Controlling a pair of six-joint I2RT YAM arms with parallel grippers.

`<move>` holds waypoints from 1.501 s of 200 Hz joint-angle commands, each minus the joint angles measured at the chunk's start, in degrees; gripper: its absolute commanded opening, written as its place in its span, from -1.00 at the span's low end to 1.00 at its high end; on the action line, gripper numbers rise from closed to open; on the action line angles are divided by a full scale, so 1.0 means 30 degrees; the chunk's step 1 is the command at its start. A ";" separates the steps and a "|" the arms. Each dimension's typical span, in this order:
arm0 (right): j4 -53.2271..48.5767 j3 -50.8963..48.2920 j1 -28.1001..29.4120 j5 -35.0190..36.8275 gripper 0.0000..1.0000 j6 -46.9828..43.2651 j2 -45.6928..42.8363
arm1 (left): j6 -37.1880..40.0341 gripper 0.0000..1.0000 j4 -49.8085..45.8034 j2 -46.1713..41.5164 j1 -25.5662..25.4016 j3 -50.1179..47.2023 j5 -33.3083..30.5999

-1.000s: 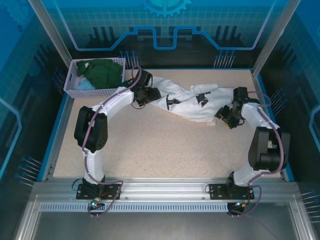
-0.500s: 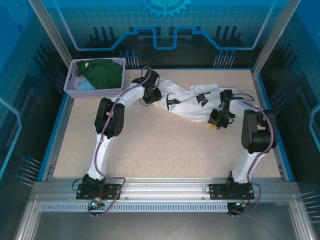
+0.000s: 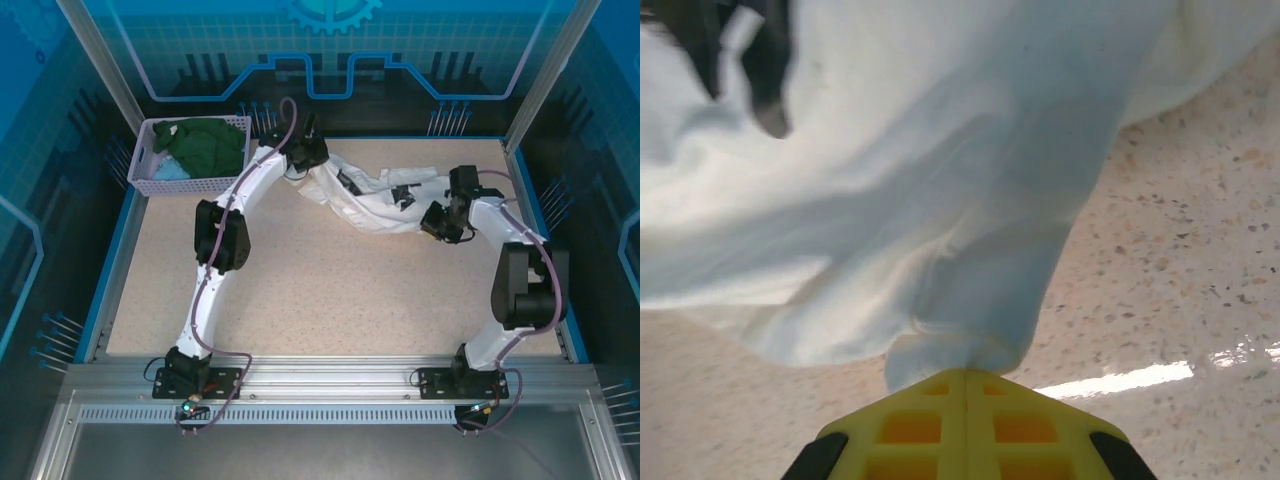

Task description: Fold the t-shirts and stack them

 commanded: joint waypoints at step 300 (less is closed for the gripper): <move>-0.0647 -0.2644 0.0134 -0.3094 -1.00 -0.1233 -0.3015 | 0.0495 -0.21 -0.4199 0.2741 -0.0134 -0.1523 -0.2998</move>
